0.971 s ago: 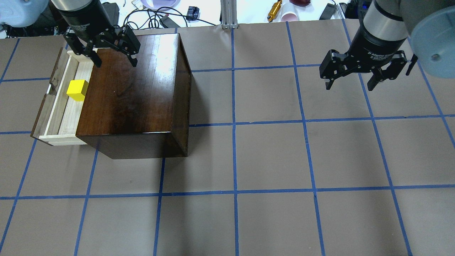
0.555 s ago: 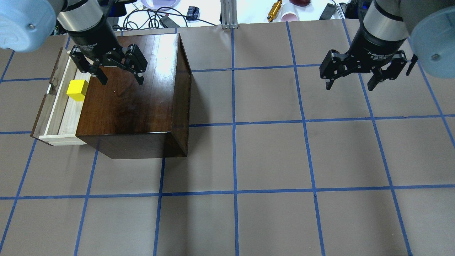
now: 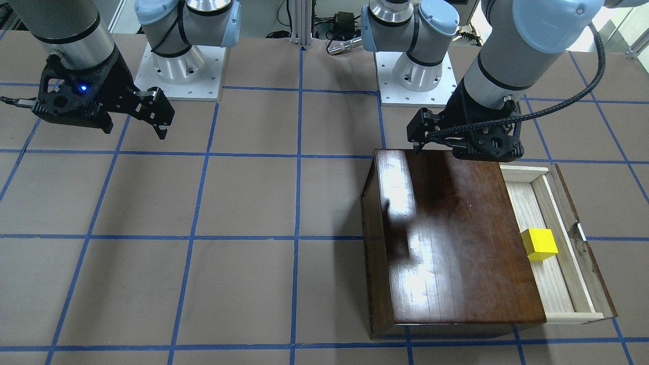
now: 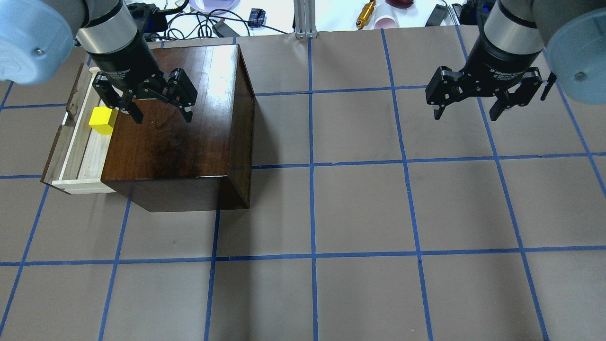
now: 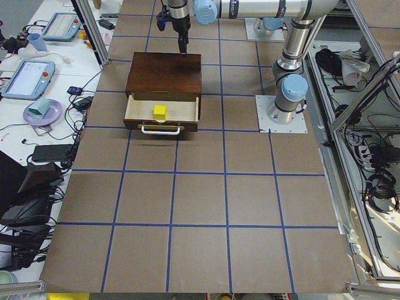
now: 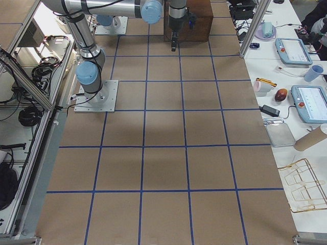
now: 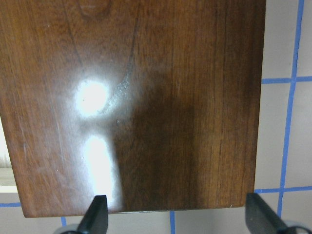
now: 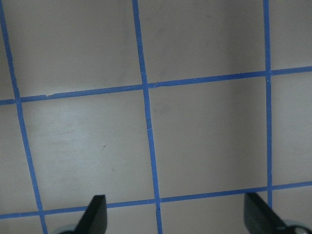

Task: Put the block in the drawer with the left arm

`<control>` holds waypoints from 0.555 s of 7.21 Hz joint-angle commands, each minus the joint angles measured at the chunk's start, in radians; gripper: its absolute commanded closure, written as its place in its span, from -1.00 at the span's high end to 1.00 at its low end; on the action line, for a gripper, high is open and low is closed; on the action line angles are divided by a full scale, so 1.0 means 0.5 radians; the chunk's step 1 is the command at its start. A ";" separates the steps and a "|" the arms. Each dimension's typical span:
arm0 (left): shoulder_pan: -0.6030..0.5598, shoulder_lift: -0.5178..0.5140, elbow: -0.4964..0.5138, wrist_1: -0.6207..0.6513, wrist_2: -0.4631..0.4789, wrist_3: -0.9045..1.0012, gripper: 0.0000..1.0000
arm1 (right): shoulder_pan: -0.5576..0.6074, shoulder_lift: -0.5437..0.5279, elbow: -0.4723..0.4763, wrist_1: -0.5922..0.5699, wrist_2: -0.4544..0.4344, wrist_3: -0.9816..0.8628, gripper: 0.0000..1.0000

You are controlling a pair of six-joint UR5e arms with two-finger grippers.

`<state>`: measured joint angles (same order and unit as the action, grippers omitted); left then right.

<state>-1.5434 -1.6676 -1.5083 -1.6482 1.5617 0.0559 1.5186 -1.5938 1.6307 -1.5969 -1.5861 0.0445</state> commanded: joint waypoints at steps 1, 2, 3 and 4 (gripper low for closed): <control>0.000 0.034 -0.063 0.005 0.000 -0.010 1.00 | 0.000 0.000 0.003 0.000 0.000 0.000 1.00; 0.003 0.037 -0.064 0.005 0.000 -0.004 1.00 | 0.000 0.000 0.000 0.000 0.000 0.000 1.00; 0.007 0.037 -0.064 0.008 0.000 -0.007 1.00 | 0.000 0.000 0.000 0.000 0.000 0.000 1.00; 0.016 0.037 -0.064 0.008 0.000 0.005 1.00 | 0.000 0.000 0.000 0.000 0.000 0.000 1.00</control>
<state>-1.5397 -1.6498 -1.5392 -1.6451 1.5616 0.0539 1.5186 -1.5938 1.6309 -1.5968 -1.5861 0.0445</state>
